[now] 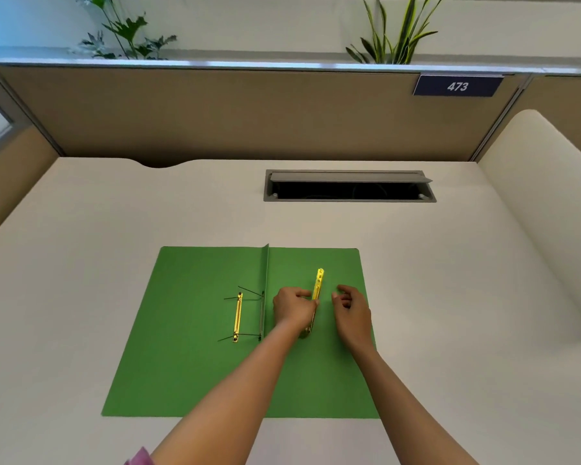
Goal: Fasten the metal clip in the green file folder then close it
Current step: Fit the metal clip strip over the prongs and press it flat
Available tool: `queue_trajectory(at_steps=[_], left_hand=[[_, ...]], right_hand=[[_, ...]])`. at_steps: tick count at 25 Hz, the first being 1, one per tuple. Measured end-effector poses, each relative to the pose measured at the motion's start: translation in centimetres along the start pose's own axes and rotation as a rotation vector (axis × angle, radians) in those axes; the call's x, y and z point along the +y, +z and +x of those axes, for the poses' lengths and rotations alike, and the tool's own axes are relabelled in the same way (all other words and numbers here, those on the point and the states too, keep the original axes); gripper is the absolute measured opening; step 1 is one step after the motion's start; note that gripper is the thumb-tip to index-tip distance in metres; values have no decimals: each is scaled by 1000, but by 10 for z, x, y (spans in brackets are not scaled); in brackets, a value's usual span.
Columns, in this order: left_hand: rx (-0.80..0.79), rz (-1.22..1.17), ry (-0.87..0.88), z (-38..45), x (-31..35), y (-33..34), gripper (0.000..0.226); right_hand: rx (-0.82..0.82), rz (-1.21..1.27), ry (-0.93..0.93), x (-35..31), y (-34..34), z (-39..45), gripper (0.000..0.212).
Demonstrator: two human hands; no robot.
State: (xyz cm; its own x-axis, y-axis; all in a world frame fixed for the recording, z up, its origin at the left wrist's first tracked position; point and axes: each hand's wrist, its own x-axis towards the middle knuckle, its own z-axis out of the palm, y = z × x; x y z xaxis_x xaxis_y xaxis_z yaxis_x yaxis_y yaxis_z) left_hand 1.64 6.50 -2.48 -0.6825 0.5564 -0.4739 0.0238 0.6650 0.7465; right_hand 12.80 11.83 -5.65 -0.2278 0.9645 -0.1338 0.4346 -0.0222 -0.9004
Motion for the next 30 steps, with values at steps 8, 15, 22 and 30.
queue_trajectory(at_steps=[8, 15, 22, 30], left_hand=[[112, -361, 24, 22, -26, -97, 25], [39, -511, -79, 18, -72, -144, 8], [-88, -570, -87, 19, -84, -143, 12], [-140, -587, -85, 23, -88, -145, 13]], right_hand=[[-208, -17, -151, -40, 52, -3, 19], [-428, -124, -342, -61, 100, -21, 20], [-400, -166, -412, -64, 112, -21, 8], [-338, -107, -354, -58, 117, -20, 5]])
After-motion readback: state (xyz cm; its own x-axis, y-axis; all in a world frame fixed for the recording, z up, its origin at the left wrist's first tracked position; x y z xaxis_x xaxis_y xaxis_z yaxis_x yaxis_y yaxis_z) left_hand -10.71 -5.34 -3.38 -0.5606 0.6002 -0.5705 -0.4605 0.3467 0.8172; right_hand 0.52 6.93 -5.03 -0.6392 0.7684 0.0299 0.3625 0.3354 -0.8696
